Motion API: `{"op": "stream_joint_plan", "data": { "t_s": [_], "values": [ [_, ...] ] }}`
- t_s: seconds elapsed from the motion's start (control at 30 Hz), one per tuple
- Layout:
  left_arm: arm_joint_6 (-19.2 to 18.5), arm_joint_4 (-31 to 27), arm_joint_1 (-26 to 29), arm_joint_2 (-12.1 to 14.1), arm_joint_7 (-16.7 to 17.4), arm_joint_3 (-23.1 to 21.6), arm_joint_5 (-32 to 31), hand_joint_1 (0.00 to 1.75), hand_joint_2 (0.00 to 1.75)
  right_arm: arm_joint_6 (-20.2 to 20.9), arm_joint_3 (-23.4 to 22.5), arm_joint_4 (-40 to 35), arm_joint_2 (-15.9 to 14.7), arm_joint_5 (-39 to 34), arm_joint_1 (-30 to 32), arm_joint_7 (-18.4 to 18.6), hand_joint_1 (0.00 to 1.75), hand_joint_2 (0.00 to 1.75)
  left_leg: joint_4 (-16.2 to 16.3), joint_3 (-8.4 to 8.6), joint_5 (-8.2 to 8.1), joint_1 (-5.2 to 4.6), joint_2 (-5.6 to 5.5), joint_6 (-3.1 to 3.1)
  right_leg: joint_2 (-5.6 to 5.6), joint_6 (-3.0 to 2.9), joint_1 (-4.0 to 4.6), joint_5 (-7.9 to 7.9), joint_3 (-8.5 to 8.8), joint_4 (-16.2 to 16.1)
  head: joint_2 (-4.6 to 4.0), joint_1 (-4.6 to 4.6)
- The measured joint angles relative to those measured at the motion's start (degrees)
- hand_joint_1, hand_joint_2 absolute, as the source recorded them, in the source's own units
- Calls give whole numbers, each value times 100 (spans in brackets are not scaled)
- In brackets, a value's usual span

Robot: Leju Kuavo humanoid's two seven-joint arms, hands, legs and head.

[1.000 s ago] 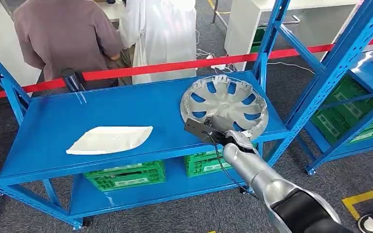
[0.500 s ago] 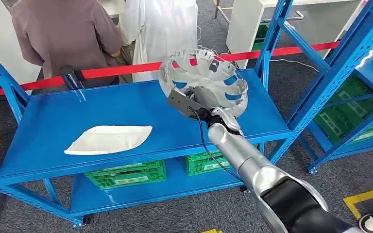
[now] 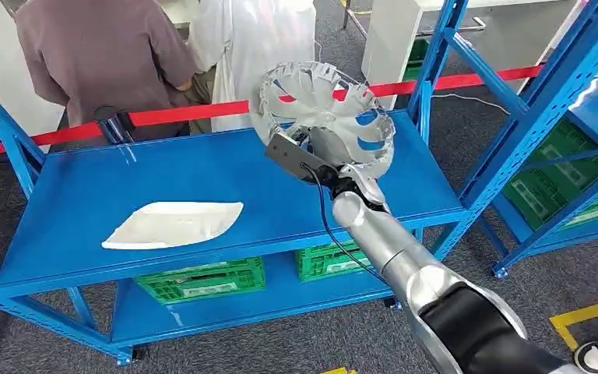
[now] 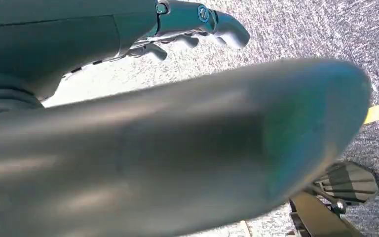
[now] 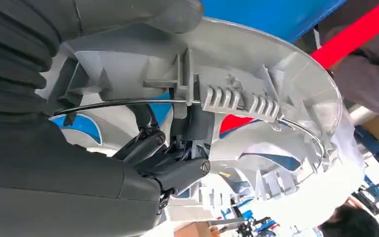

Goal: Take the parts from the cabinet and place them on the table.

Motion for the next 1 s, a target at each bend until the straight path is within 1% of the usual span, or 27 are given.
{"op": "stream_joint_plan", "data": {
  "t_s": [0.1,0.27,0.3,0.43,0.5,0.63,0.8,1.0],
  "values": [
    [0,0,2,0,0,2,-15,0,0,-149,2,-317,-9,-46,79,-4,175,175,0,-4,0,0,1,0,0,0,0,0,-6,0,0,2],
    [2,2,25,-7,-2,2,-66,0,0,-405,39,-1210,-90,-90,333,-28,175,175,-1,-11,0,0,1,0,0,-1,0,-1,-15,0,0,0],
    [2,2,25,-9,-6,2,-76,0,175,-444,55,-1363,-118,-98,367,-31,175,175,-1,-12,0,0,1,0,0,-1,0,-1,-15,0,0,0],
    [0,0,17,-9,39,2,-206,0,175,-624,158,-2233,-232,-123,607,-31,175,175,-1,-16,0,0,2,0,0,-1,0,-1,-20,0,0,-2],
    [-4,0,-1,-9,105,2,-280,0,175,-652,229,-2732,-314,-131,705,-11,175,175,-1,-18,0,0,2,0,0,-1,0,-1,-21,0,0,2],
    [-42,0,-43,-13,107,2,-293,0,175,-665,356,-3399,-393,-164,703,13,175,175,-1,-18,0,0,6,0,0,-1,0,-1,-22,0,0,2],
    [-53,0,-68,-26,59,2,-271,0,175,-801,487,-3904,-433,-195,685,-72,175,175,-1,-17,1,0,5,0,0,-1,0,-1,-21,2,0,0],
    [-59,0,-69,-33,50,7,-236,0,175,-820,682,-4224,-463,-214,661,-98,175,175,-1,-17,0,0,5,0,0,-1,0,-1,-21,3,0,0]
  ]
}}
